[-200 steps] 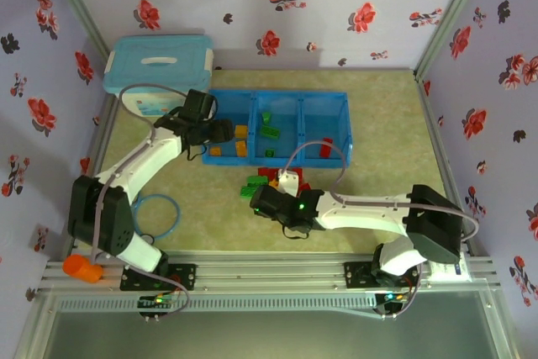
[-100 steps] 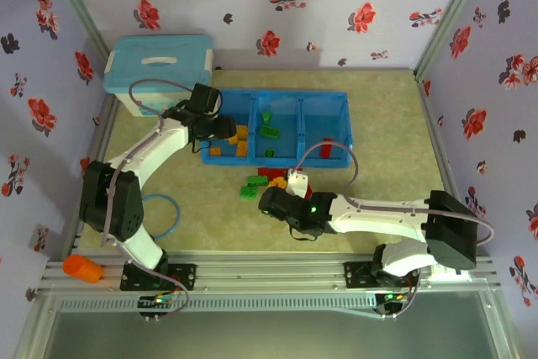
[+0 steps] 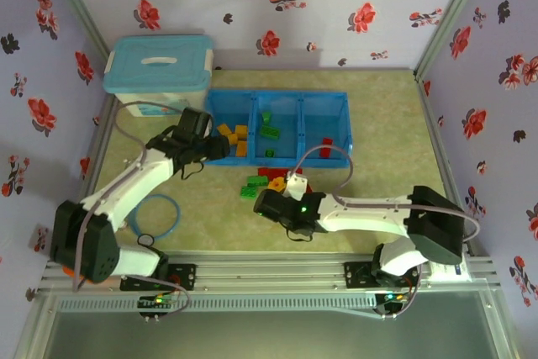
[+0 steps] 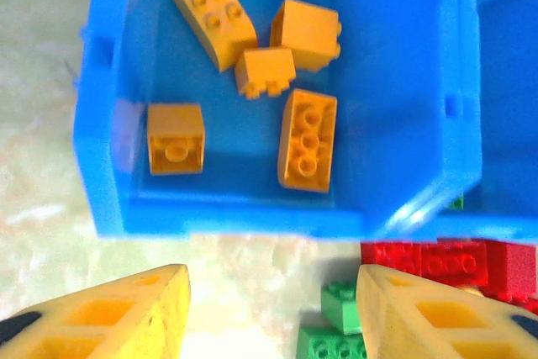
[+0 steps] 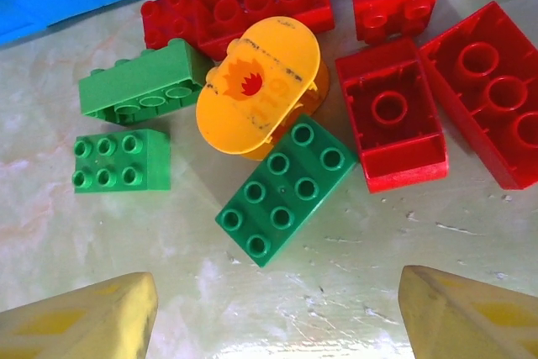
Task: Sort the legos into containers by color
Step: Pick up the lego from the bottom-center of the table.
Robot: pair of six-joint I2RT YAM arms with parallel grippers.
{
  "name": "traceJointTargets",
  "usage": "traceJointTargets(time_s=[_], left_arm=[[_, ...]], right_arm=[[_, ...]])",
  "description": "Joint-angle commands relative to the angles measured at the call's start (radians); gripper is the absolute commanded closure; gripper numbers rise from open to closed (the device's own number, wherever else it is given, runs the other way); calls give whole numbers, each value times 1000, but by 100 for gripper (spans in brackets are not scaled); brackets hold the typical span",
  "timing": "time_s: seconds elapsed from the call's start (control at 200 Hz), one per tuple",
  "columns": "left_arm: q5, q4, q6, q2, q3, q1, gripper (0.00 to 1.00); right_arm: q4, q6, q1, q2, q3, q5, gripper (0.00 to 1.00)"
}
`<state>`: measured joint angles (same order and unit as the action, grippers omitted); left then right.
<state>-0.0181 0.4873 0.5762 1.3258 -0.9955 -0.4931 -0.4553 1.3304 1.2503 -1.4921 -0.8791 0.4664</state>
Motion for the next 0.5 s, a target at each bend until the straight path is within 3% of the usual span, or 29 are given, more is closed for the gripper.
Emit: traceJointTargets(time_s=[0.0,0.23,0.495], left_arm=[[-55,0,57,-118,89,-23,45],[-79,43,122,-340,253,-55,45],[-105,125,151,-486,334,-65,45]], right_arm=[[-91,90,-5,-78,-96,55,24],[-173,213,-23,-236,-224,57,26],[-299,346,-58,-354,-328,44,33]])
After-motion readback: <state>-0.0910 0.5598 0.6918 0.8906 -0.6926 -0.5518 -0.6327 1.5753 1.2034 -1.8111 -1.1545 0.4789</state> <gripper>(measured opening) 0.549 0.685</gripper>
